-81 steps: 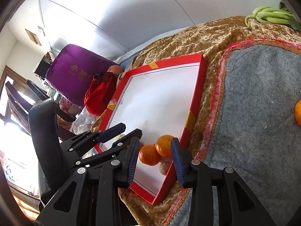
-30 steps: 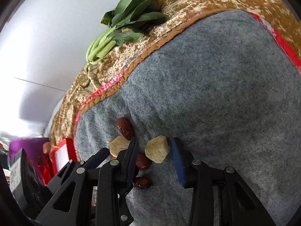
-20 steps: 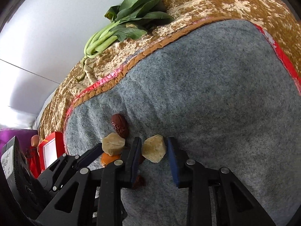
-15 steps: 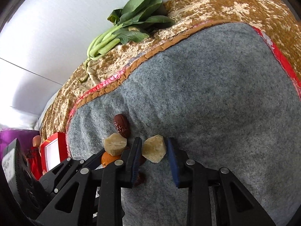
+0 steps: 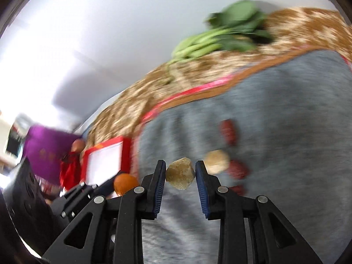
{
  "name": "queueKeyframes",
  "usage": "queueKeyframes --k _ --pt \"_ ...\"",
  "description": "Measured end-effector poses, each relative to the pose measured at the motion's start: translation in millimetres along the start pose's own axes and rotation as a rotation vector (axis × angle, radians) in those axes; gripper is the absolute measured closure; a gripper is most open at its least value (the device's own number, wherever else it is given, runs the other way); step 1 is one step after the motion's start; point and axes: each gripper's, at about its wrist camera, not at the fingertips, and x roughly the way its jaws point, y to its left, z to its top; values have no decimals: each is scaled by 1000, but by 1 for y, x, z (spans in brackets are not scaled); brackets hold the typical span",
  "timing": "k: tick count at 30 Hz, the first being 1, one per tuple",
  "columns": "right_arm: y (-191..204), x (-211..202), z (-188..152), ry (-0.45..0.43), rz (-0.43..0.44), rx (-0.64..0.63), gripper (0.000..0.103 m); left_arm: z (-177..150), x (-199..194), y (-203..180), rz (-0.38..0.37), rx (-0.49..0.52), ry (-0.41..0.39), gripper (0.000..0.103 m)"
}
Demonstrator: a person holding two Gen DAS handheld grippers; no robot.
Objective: Organize fruits
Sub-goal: 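Carry the orange and cream cube onto the white tray and open both tools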
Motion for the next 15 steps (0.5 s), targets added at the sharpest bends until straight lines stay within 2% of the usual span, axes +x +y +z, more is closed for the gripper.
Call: queueKeyframes --k 6,9,12,15 --pt "64 17 -25 6 122 -180 75 -46 -35 77 176 -182 -8 70" --pt "89 25 -43 19 167 -255 75 -63 -46 106 238 -266 3 70" --pt "109 34 -61 39 197 -324 75 -75 -49 122 302 -296 17 70" --pt "128 43 -78 47 201 -398 75 -84 -46 130 314 -310 43 70"
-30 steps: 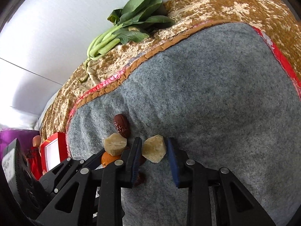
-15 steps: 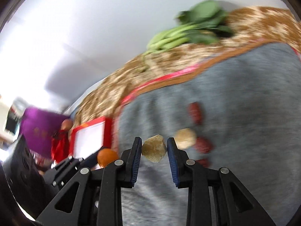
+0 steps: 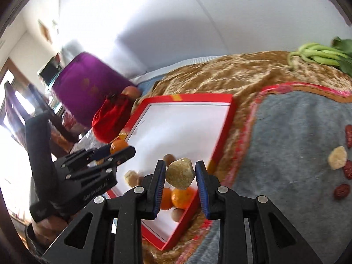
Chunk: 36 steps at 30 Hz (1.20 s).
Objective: Organize fruits
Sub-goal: 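Carry the orange and cream cube onto the white tray and open both tools, then grasp a red date with the right tool while the left tool grasps a cream cube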
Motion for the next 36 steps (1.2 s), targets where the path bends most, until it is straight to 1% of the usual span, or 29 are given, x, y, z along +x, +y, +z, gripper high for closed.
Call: queueKeyframes --k 3,8,12,17,20,25,27,28,29,30,32,36 --pt "10 11 -8 18 -13 -38 75 -5 6 -3 20 24 18 70" --pt "13 28 -19 40 -40 -65 75 -10 17 -10 21 67 61 70" --pt "15 32 -21 37 -48 -84 75 -13 18 -17 20 90 68 70" --pt "16 35 -22 40 -50 -92 75 -15 23 -18 29 98 92 70" --pt "17 36 -22 47 -54 -91 72 -15 24 -19 33 101 93 70" --pt "17 36 -21 52 -57 -84 72 -14 26 -17 46 93 103 69" --pt "17 34 -21 48 -60 -81 72 -13 23 -16 45 81 89 68" --pt "16 32 -20 46 -60 -75 72 -11 22 -15 48 76 79 66" --pt "16 29 -20 43 -57 -73 72 -9 20 -15 56 70 64 60" --pt "16 25 -19 34 -57 -71 72 -7 18 -16 62 68 51 57" --pt "13 15 -17 1 -58 -63 72 -3 12 -22 65 74 14 56" --pt "-7 -6 -10 -30 -73 -14 72 7 2 -44 39 112 -37 51"
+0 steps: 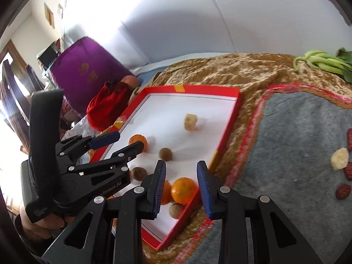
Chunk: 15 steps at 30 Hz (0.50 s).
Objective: Organize fruits
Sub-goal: 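Grasp a red date with the right tool while the left tool grasps a cream cube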
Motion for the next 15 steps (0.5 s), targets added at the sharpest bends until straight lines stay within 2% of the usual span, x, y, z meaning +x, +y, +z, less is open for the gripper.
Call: queueKeyframes --k 6,11,15 --pt "-55 -41 6 -62 -61 110 72 21 -13 -45 -47 75 -39 51" --pt "-116 -81 2 -116 -104 262 72 29 -18 -88 -87 157 -58 51" --pt "-164 -107 6 -163 -98 413 72 42 -15 -124 -178 192 -44 51"
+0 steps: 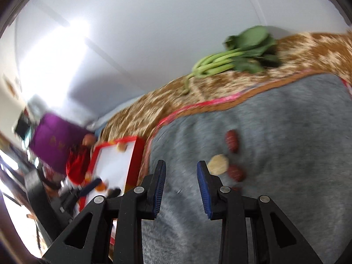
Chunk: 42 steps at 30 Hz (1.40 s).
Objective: Organize fruits
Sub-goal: 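Grasp a red date with the right tool while the left tool grasps a cream cube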
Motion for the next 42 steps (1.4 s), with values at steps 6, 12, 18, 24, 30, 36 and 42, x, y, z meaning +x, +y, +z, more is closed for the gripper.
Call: queueKeyframes --k 6,12,18,24,30,36,42 --pt "-31 22 37 109 -41 76 71 37 21 -54 -132 129 -25 51" --pt "-33 59 33 232 -148 71 72 45 42 -62 -187 129 1 51" --pt "-32 89 35 251 -251 40 74 47 49 -57 -214 120 17 51" --pt "-43 73 41 230 -247 109 87 51 55 -76 -297 185 14 51" --pt "-64 32 54 162 -196 197 87 52 62 -94 -337 254 30 51" --pt "-74 25 60 154 -185 229 87 54 68 -100 -386 274 46 51" --pt "-71 25 61 142 -178 231 87 52 71 -107 -394 297 58 51"
